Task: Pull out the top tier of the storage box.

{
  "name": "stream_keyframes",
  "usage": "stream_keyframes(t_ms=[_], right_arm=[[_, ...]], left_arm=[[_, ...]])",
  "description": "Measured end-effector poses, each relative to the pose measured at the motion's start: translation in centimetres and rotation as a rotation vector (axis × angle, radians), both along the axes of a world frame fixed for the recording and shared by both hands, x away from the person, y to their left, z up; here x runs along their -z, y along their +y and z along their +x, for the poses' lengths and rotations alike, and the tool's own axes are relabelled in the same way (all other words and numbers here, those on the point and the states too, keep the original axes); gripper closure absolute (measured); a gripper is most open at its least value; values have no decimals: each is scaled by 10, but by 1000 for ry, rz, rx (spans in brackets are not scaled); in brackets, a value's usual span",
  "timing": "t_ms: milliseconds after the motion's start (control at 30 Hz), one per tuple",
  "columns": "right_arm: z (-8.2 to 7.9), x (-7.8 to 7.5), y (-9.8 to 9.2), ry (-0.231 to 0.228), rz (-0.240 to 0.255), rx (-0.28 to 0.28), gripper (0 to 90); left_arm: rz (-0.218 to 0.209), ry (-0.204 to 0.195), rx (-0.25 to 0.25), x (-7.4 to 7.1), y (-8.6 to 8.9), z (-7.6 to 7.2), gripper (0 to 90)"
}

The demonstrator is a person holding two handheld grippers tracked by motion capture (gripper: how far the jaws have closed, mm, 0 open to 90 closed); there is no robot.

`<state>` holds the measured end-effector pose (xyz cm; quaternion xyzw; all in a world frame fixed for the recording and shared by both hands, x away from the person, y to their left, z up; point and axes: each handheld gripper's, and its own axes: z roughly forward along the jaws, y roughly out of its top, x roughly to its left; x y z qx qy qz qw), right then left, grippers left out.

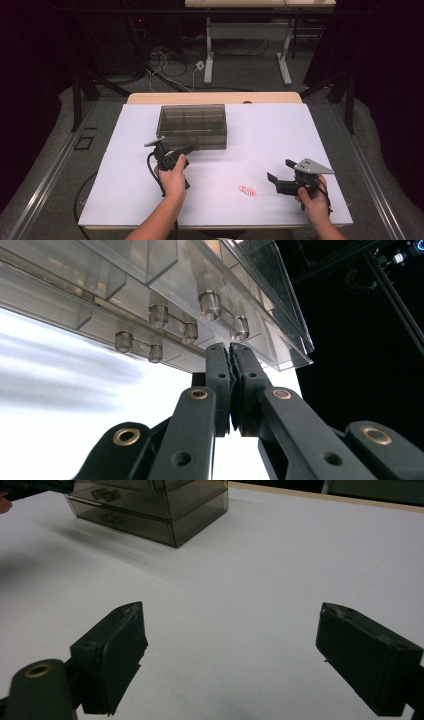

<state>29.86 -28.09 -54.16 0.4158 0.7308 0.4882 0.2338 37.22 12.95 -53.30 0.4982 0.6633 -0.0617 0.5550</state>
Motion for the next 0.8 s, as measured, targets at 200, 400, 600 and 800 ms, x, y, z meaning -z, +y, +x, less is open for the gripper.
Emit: stream_keyframes(t_ms=[200, 400, 600, 800], right_arm=[[0, 0, 0, 4, -1, -1, 123], [0, 0, 0, 0, 2, 1, 122], [0, 0, 0, 3, 0, -1, 123], [0, 0, 0, 3, -1, -3, 122]], left_arm=[[4, -3, 2, -2, 1, 1, 842], [-5, -3, 4, -3, -2, 4, 786], [-21, 17, 2, -2, -4, 10, 749], [-29, 26, 4, -1, -7, 17, 746]])
